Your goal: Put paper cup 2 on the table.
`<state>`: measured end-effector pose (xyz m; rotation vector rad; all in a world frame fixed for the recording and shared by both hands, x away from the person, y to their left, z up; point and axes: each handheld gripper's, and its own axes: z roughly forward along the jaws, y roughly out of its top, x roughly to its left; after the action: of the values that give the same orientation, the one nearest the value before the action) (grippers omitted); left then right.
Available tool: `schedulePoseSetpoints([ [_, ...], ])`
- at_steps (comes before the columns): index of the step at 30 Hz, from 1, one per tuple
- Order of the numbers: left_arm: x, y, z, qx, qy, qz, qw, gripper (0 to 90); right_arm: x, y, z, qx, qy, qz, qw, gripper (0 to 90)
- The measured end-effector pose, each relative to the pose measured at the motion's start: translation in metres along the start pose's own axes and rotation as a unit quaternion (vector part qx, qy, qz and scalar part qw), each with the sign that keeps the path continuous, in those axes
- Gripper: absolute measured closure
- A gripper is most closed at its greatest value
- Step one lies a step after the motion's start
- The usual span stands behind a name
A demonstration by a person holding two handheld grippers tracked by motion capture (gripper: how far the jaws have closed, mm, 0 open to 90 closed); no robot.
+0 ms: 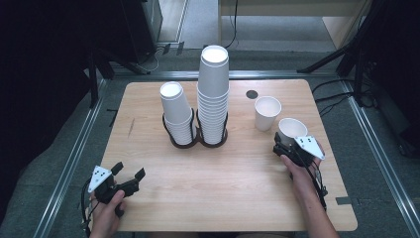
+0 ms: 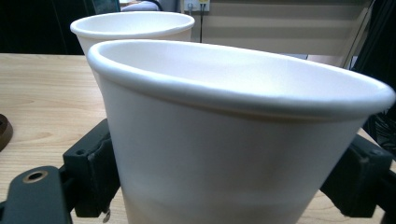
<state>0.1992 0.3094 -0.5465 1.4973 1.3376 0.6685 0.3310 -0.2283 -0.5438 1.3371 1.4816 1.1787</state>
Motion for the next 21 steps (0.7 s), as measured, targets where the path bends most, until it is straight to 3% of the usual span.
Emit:
schedulePoseSetpoints([
  [5, -0.0003, 0.0001, -0.0001, 0.000, 0.000, 0.000, 1.0000, 7.3, 0.0002, 0.0001, -0.0002, 0.004, 0.005, 0.002, 1.0000, 11.9],
  [16, 0.0007, 0.0005, 0.0012, -0.001, 0.000, -0.001, 1.0000, 7.3, -0.0019, 0.0014, -0.0002, 0.012, 0.029, 0.015, 0.9994, 0.0],
  [21, 0.0002, 0.0007, 0.0009, -0.001, 0.000, 0.000, 1.0000, 7.3, -0.0021, 0.0030, -0.0016, 0.013, 0.039, 0.020, 0.9990, 0.0],
])
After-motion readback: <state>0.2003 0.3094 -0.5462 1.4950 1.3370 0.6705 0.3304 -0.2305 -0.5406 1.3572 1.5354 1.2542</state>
